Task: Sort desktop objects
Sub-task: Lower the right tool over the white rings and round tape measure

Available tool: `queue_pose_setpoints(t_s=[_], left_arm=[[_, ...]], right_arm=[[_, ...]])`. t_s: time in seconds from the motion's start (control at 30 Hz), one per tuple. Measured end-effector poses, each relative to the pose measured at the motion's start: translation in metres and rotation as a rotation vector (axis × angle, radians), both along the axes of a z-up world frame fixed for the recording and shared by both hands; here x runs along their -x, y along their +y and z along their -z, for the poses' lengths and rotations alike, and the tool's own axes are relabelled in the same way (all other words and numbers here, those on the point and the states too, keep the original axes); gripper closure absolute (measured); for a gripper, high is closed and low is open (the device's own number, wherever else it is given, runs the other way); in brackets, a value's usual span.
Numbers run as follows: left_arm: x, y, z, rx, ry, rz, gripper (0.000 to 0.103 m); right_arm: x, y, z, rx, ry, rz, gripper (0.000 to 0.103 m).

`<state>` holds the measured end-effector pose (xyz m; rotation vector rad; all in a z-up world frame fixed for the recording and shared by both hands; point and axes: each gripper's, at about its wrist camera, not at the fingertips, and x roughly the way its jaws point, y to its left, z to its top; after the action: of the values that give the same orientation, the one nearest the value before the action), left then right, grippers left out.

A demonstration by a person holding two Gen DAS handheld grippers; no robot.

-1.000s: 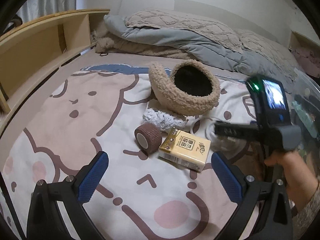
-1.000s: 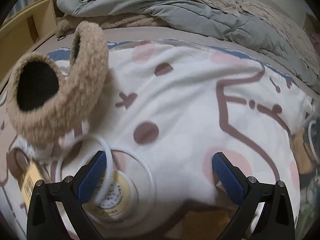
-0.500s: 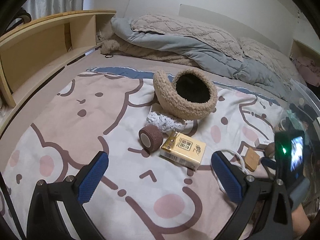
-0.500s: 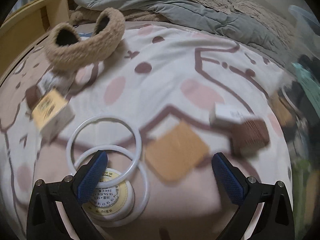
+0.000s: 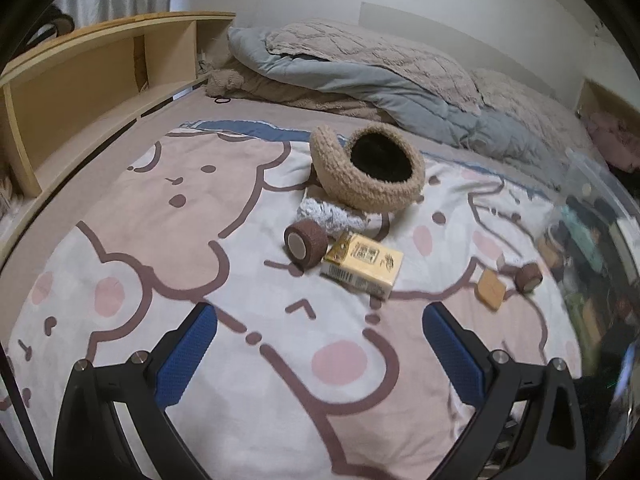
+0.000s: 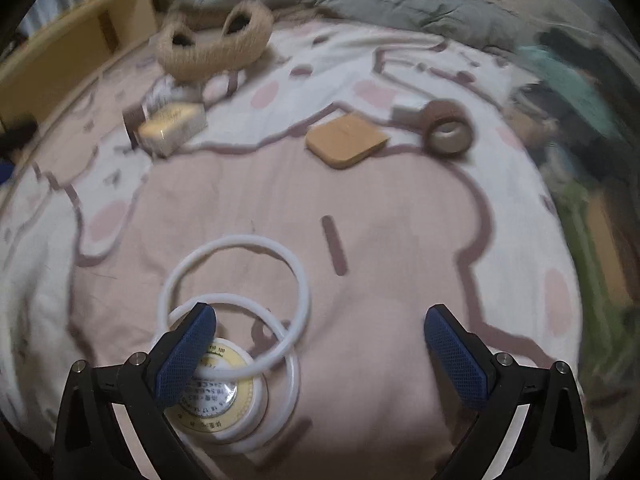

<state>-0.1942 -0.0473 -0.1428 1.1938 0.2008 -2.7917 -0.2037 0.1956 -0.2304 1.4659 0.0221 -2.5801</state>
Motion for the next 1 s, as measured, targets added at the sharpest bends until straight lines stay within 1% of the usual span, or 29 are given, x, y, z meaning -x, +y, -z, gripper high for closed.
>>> queue_pose_setpoints(t_s=[0.07, 0.1, 0.13, 0.2, 0.3, 0.33, 0.4, 0.43, 0.53, 0.63, 0.73, 0.87, 0.93, 1.0], left_arm=[[-0.005, 0.005, 0.003, 0.029, -0.01, 0.021, 0.0], [-0.007, 0.005, 0.004, 0.035, -0.01, 0.029, 0.0], [-0.009, 0.004, 0.006, 0.038, -0.014, 0.033, 0.0], [-0.013, 0.001, 0.009, 0.026, -0.029, 0.026, 0.0], [-0.016, -0.006, 0.012, -0.046, -0.068, -0.003, 0.0], [-0.018, -0.009, 0.013, -0.074, -0.081, -0.015, 0.0], [-0.02, -0.01, 0.015, -0.083, -0.098, -0.025, 0.0], [-0.022, -0.009, 0.017, -0.074, -0.107, -0.026, 0.0], [-0.024, -0.007, 0.02, -0.041, -0.126, -0.025, 0.0], [-0.024, -0.005, 0.018, -0.026, -0.125, -0.019, 0.0], [-0.026, -0.001, 0.012, 0.028, -0.106, -0.017, 0.0], [-0.031, 0.003, 0.004, 0.084, -0.072, -0.011, 0.0], [-0.03, 0.003, 0.004, 0.096, -0.07, -0.016, 0.0], [-0.028, 0.003, 0.005, 0.105, -0.073, -0.017, 0.0]], right_arm=[[-0.011, 0.01, -0.016, 0.047, 0.081, 0.018, 0.0], [-0.016, 0.017, -0.025, 0.048, 0.12, 0.037, 0.0], [-0.018, 0.022, -0.027, 0.039, 0.13, 0.052, 0.0], [-0.019, 0.032, -0.024, 0.018, 0.111, 0.089, 0.0], [-0.013, 0.047, -0.005, 0.008, 0.03, 0.158, 0.0], [-0.012, 0.048, -0.003, 0.0, 0.021, 0.168, 0.0], [-0.012, 0.049, 0.004, -0.021, 0.009, 0.18, 0.0], [-0.011, 0.047, 0.005, -0.024, 0.003, 0.176, 0.0], [-0.008, 0.035, 0.007, -0.043, 0.007, 0.135, 0.0], [-0.002, 0.019, 0.011, -0.113, 0.043, 0.094, 0.0], [0.005, 0.005, 0.014, -0.122, 0.043, 0.048, 0.0], [0.007, -0.02, 0.013, -0.155, 0.074, -0.034, 0.0], [0.005, -0.032, 0.014, -0.148, 0.08, -0.081, 0.0], [0.001, -0.043, 0.014, -0.112, 0.076, -0.143, 0.0]])
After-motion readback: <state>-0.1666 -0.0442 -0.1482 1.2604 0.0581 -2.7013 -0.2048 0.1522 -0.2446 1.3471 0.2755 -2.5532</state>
